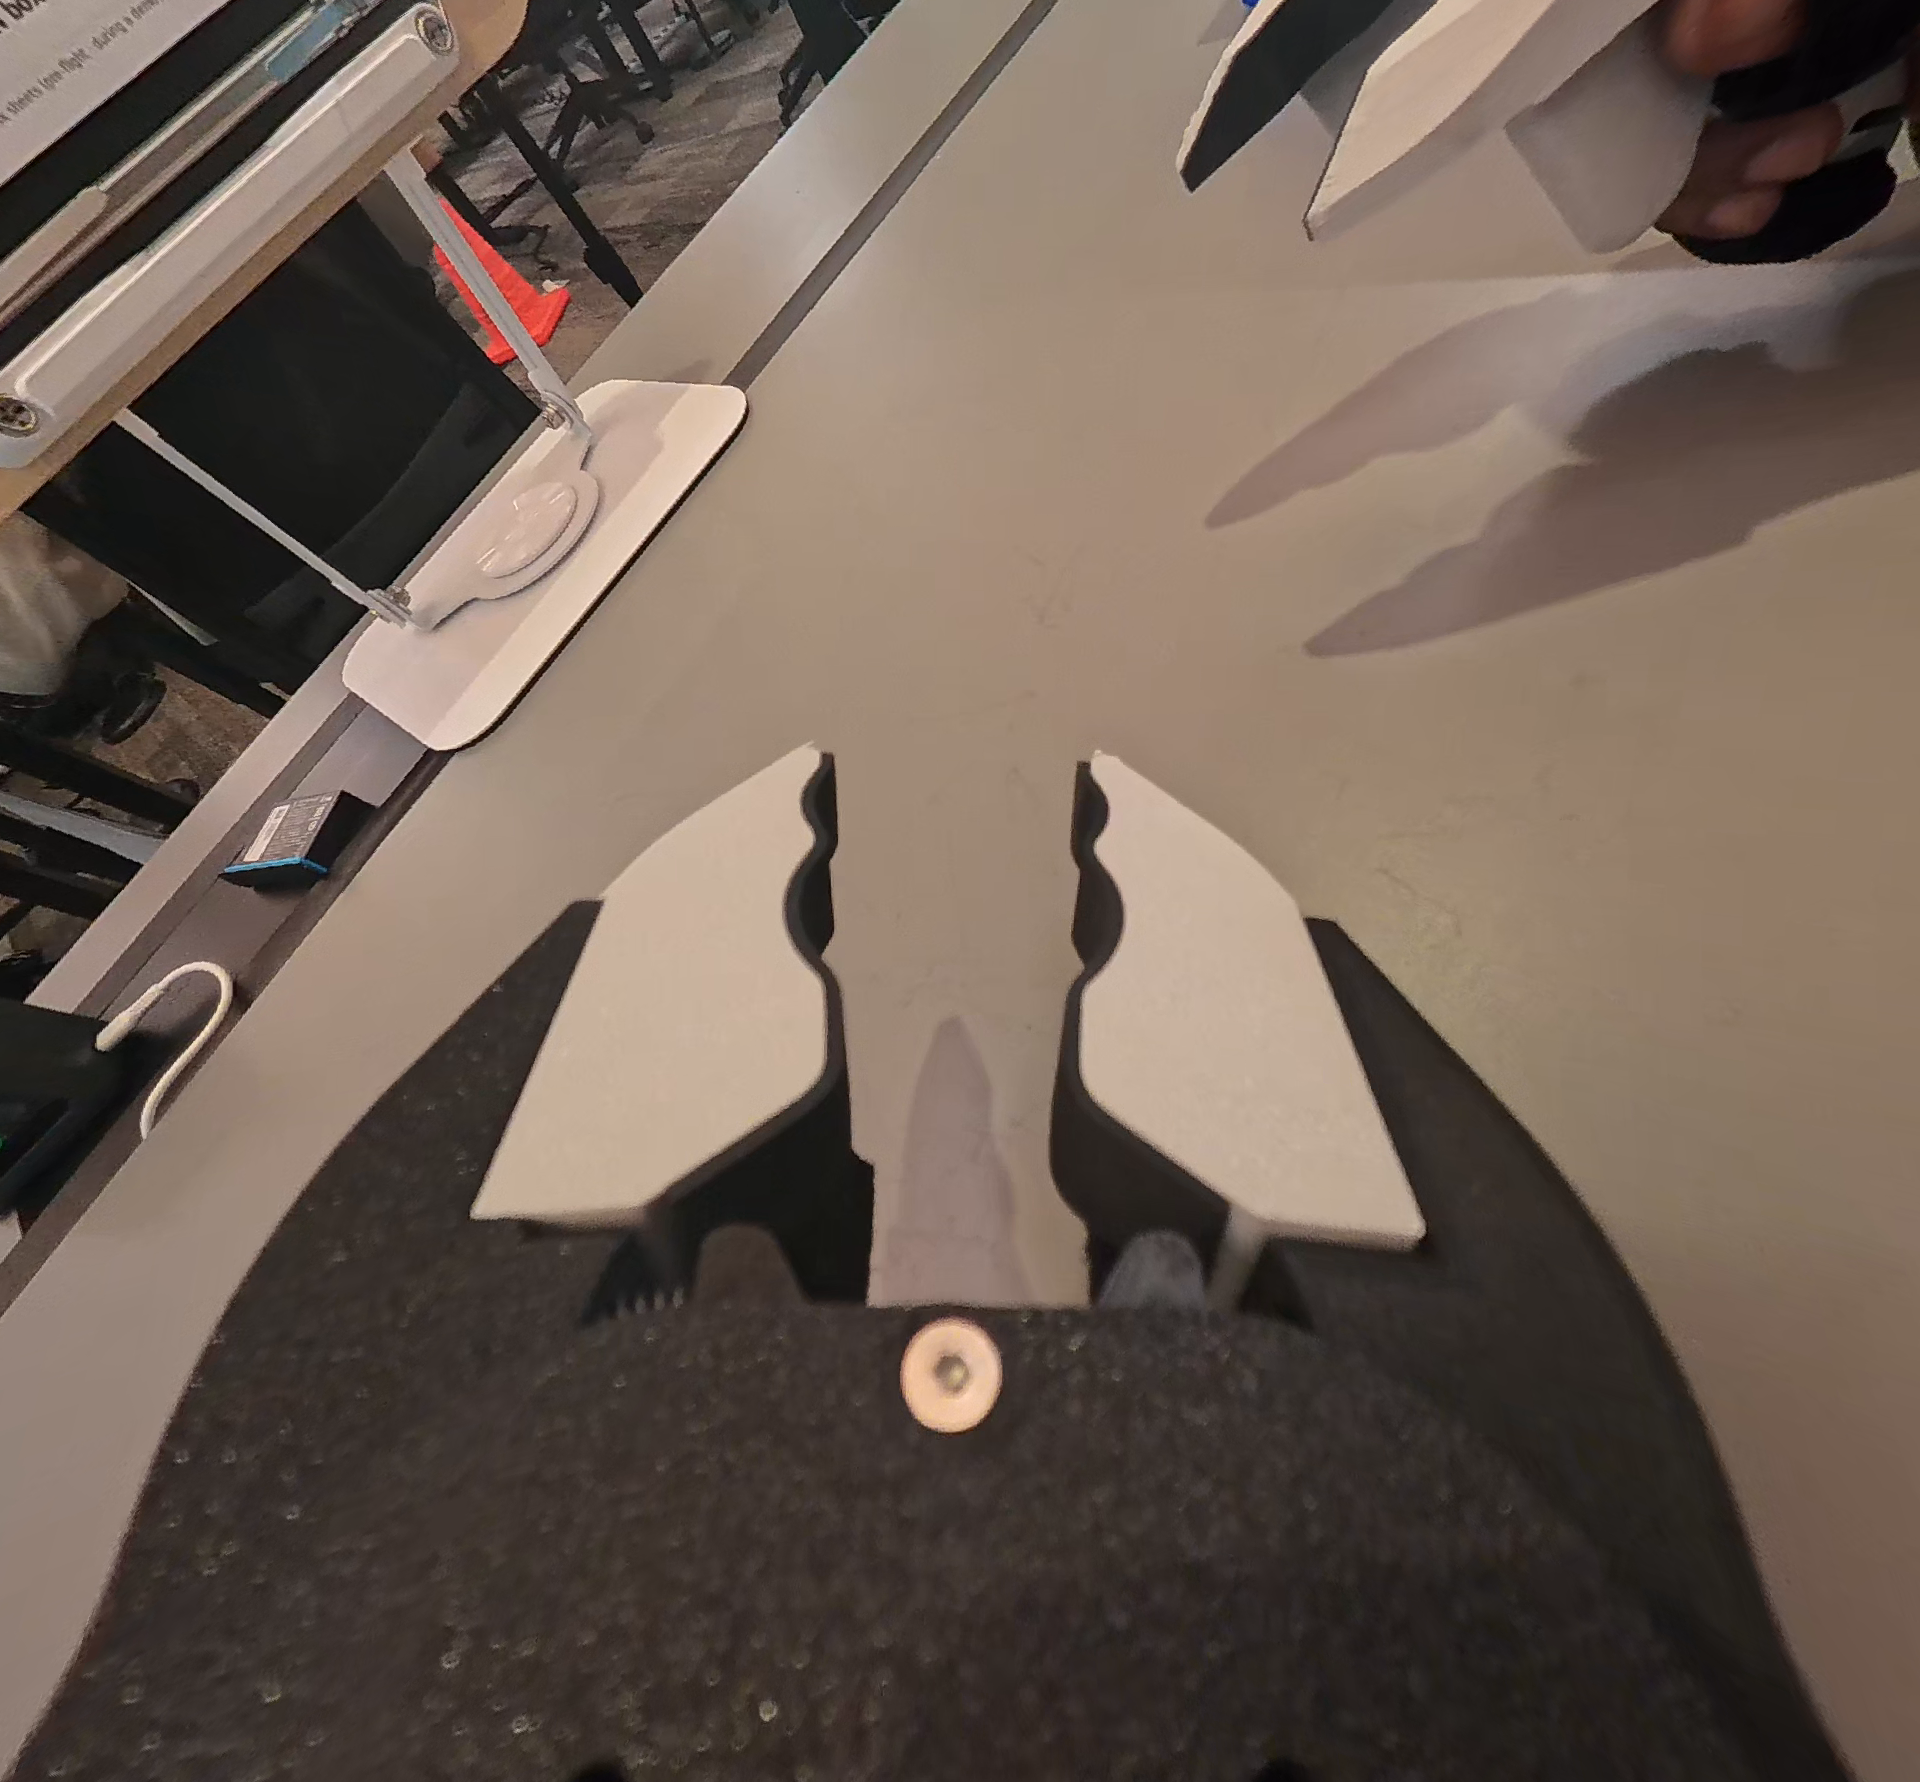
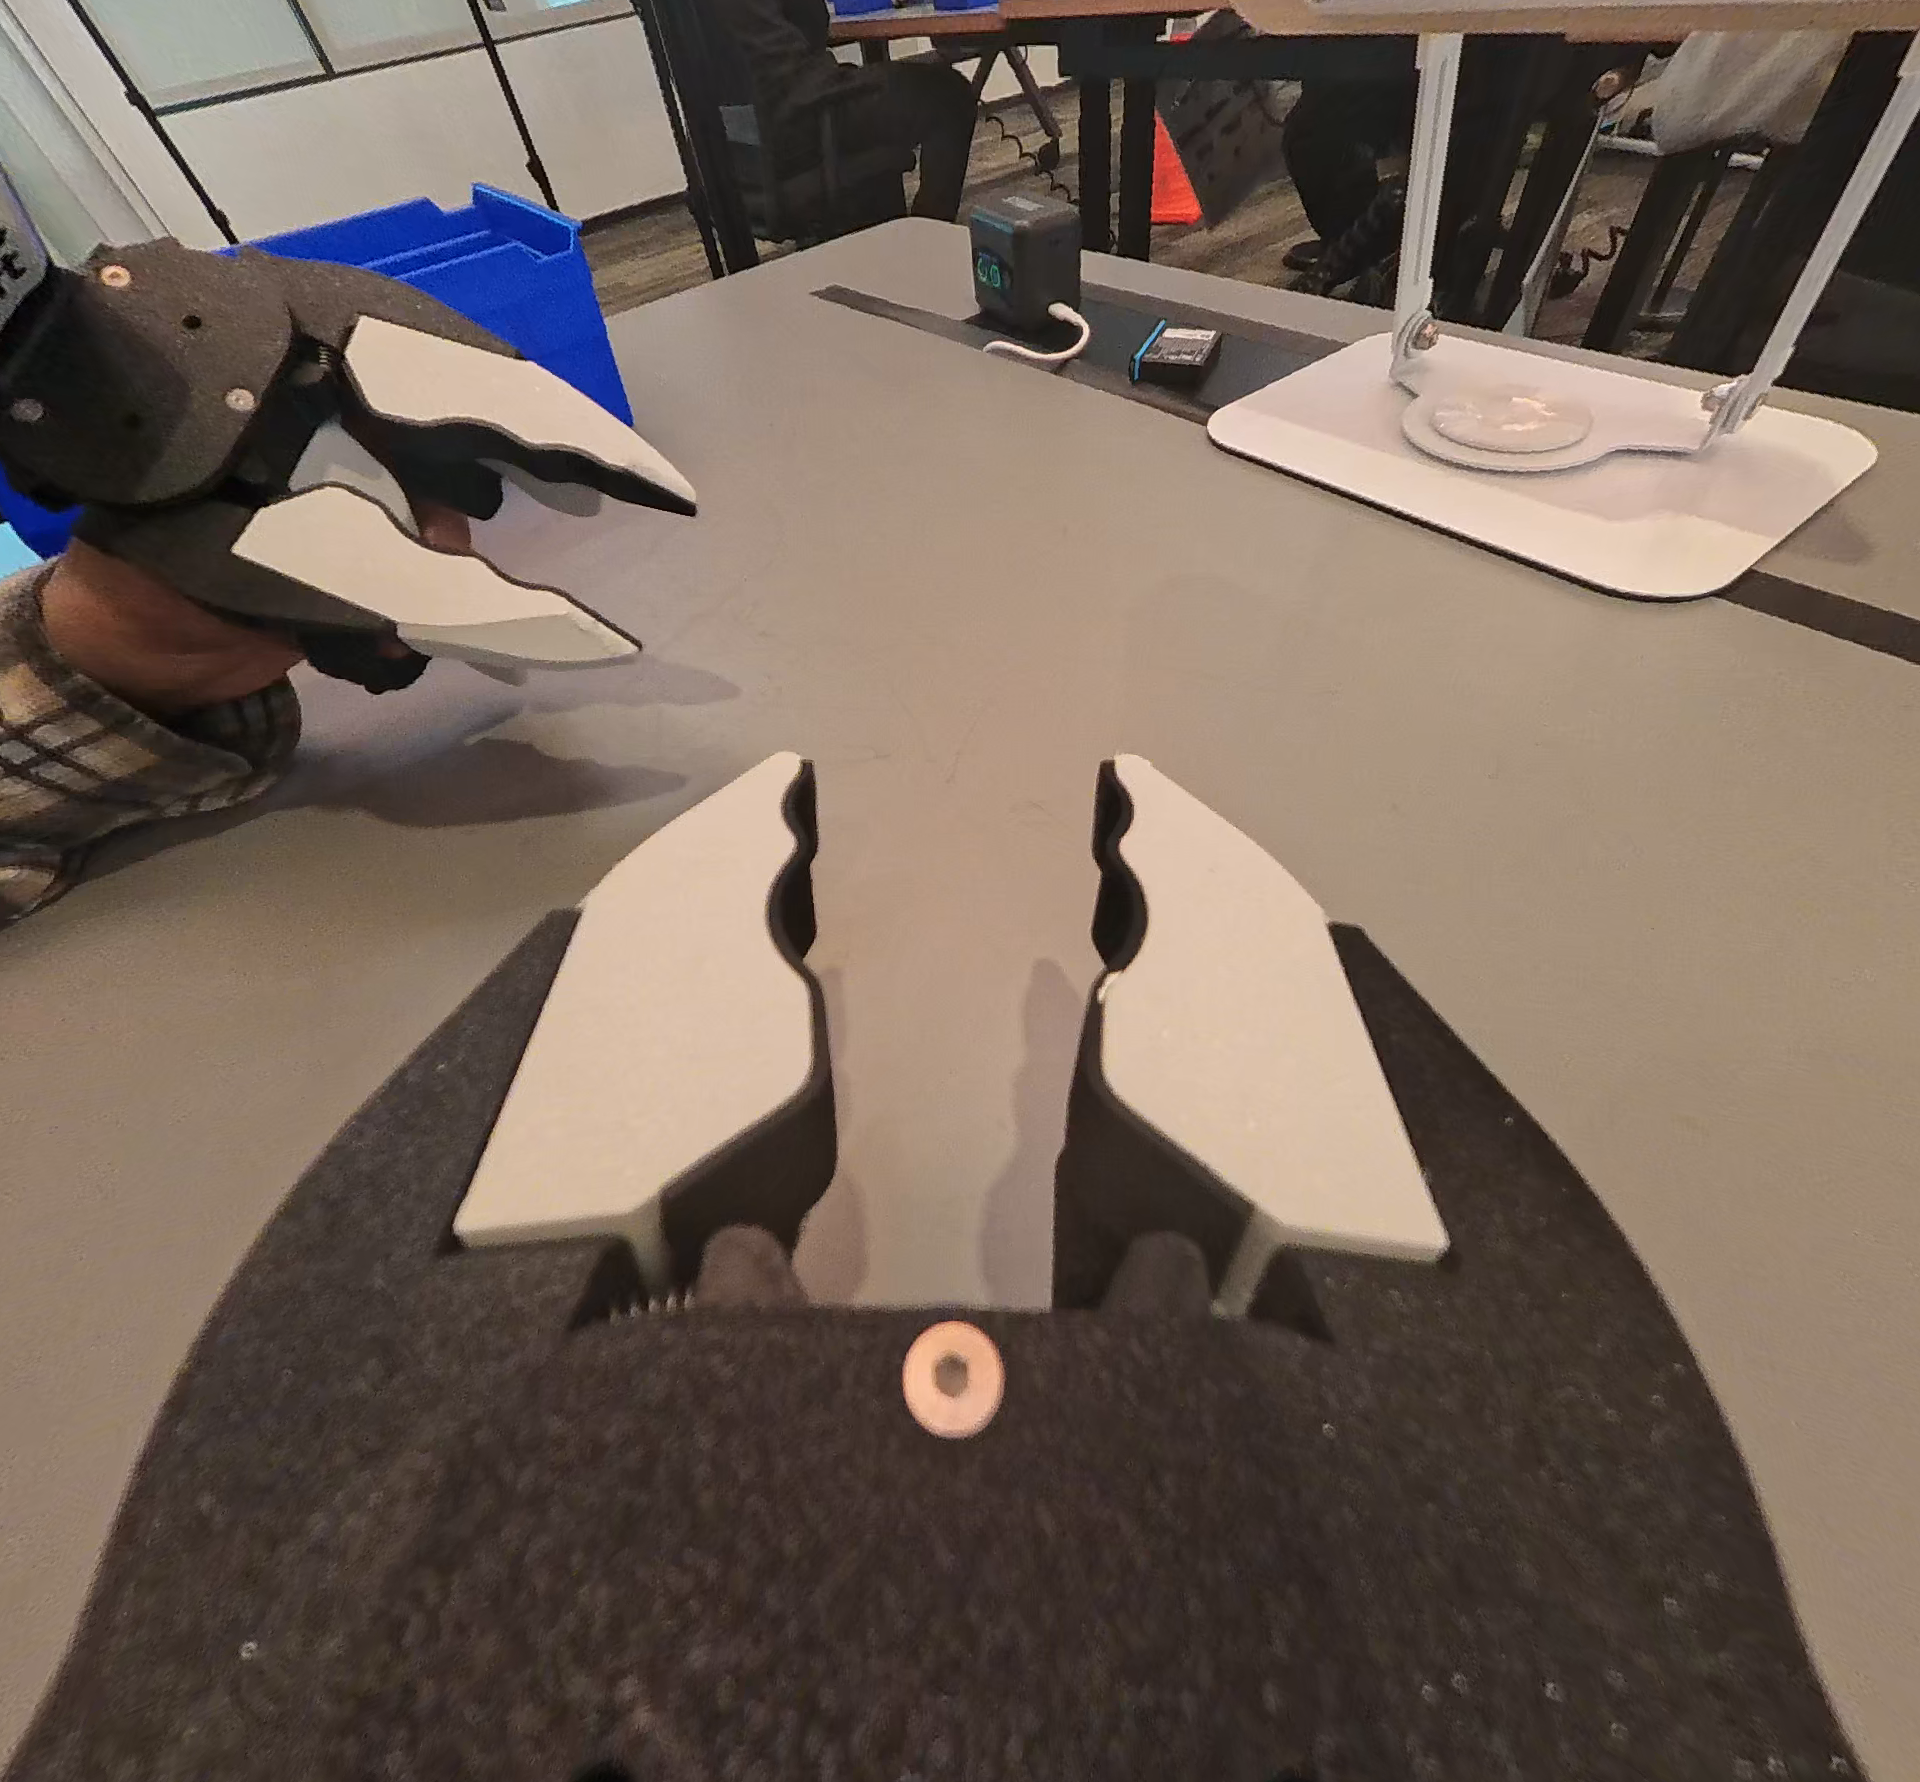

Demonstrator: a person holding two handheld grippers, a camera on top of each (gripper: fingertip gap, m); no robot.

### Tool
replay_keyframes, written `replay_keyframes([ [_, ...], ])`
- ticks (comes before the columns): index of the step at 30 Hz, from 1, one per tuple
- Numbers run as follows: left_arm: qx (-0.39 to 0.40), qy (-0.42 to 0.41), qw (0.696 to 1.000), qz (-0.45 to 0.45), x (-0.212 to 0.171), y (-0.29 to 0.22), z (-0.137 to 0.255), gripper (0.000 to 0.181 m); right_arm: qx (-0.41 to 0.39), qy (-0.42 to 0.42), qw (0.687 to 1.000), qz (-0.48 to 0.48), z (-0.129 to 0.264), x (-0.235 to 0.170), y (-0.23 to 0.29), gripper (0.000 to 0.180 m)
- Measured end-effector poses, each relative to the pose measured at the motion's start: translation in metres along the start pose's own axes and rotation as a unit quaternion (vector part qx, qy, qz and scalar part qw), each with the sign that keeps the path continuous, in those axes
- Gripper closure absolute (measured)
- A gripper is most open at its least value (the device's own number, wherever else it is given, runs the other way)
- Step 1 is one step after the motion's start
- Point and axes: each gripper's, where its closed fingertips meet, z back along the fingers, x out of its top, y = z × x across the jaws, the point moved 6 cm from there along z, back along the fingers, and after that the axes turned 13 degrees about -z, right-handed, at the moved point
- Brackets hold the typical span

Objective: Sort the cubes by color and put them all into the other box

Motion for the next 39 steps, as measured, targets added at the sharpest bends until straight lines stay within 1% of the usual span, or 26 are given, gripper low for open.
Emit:
replay_keyframes([
  [18, 0.003, 0.0, 1.0, 0.0, 0.0, 0.001, 0.001, 0.138, 0.003, 0.007, 1.0, -0.003, -0.001, -0.001, 0.001, 0.133],
  [22, 0.019, -0.002, 1.0, 0.014, 0.002, 0.013, 0.015, 0.136, 0.004, 0.001, 1.0, -0.004, 0.002, 0.001, 0.0, 0.134],
  [27, 0.046, -0.01, 0.998, 0.043, 0.012, 0.043, 0.064, 0.134, 0.007, 0.003, 1.0, -0.008, 0.001, 0.0, 0.001, 0.134],
  [32, 0.104, 0.025, 0.993, 0.054, 0.007, 0.084, 0.142, 0.131, 0.013, 0.011, 1.0, -0.005, -0.002, -0.002, 0.004, 0.134],
  [35, 0.16, 0.073, 0.983, 0.057, -0.009, 0.112, 0.198, 0.131, 0.015, 0.014, 1.0, -0.003, -0.003, -0.003, 0.005, 0.134],
  [37, 0.216, 0.127, 0.966, 0.059, -0.028, 0.133, 0.241, 0.132, 0.017, 0.017, 1.0, -0.005, -0.004, -0.004, 0.005, 0.134],
  [39, 0.261, 0.176, 0.946, 0.081, -0.049, 0.153, 0.283, 0.13, 0.02, 0.018, 1.0, -0.009, -0.005, -0.005, 0.005, 0.134],
])
